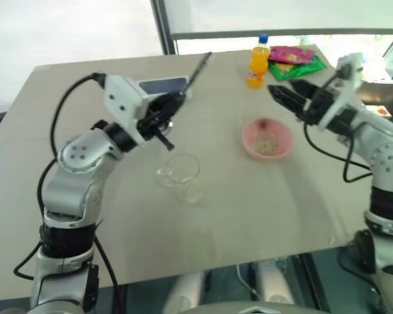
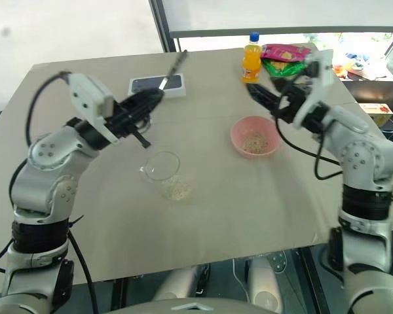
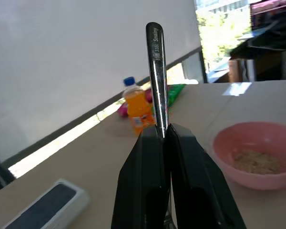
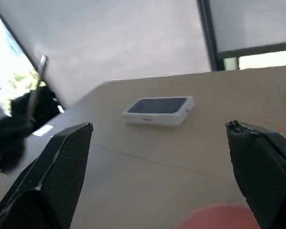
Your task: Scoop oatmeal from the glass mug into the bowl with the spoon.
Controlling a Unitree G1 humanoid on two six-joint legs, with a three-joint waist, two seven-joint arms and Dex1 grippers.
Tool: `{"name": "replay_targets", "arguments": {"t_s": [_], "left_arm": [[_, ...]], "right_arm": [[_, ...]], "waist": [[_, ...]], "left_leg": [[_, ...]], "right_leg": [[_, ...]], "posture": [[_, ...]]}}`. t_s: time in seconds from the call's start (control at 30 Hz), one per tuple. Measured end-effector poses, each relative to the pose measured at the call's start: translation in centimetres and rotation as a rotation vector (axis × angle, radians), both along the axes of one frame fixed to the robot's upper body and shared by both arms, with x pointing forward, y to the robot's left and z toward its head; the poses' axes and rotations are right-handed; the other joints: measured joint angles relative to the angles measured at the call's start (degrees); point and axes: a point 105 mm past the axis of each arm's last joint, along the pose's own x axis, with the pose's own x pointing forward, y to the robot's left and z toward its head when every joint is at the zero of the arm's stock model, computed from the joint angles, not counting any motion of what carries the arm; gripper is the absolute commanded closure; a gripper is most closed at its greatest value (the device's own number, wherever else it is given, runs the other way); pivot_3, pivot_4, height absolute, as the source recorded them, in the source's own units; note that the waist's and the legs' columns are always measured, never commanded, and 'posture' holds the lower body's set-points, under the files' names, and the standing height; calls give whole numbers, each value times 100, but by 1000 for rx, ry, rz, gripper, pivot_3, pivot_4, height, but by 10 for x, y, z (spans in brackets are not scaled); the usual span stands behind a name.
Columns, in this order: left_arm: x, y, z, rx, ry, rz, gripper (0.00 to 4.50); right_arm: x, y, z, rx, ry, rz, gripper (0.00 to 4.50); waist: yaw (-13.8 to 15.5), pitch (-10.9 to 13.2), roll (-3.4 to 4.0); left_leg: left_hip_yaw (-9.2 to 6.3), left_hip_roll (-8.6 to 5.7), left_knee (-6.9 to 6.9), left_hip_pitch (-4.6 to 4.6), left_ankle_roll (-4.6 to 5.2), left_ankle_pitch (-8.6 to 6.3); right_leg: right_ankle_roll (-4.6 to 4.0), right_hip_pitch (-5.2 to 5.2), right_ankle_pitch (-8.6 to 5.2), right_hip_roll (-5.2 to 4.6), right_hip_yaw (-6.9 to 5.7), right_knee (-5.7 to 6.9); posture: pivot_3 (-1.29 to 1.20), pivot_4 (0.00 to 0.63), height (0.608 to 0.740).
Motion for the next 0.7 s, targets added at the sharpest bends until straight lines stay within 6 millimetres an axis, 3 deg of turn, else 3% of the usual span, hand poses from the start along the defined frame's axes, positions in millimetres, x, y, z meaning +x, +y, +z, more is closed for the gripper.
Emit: {"name": "replay_targets", "arguments": {"t_s": [0.1,0.47,0.67,0.7], "left_arm": [[-1,-8,-7,21,27,-50,4370],[0,-10,-9,30,10,-60,4370],[4,-15,-17,23,29,-69,4370],[4,-15,-17,22,30,-68,4500]], "right_arm": [[-15,29,8,45,31,138,0],[-25,63,11,77,64,234,0],[-16,74,16,135,56,178,0],[-15,74,17,139,52,168,510]], "waist": [[-12,0,1],[-105,0,2],[-150,0,4],[-151,0,4]], "left_leg": [[-2,-1,7,-47,0,1],[-2,-6,24,-49,-2,4],[-1,-10,56,-50,-2,4],[-2,-10,62,-50,-2,4]], "right_leg": [[0,-48,0,1,-1,12],[1,-59,1,3,0,45],[1,-60,1,3,3,78],[1,-60,1,3,3,85]], "posture": [[0,150,740],[0,150,740],[0,150,740],[0,150,740]]}}
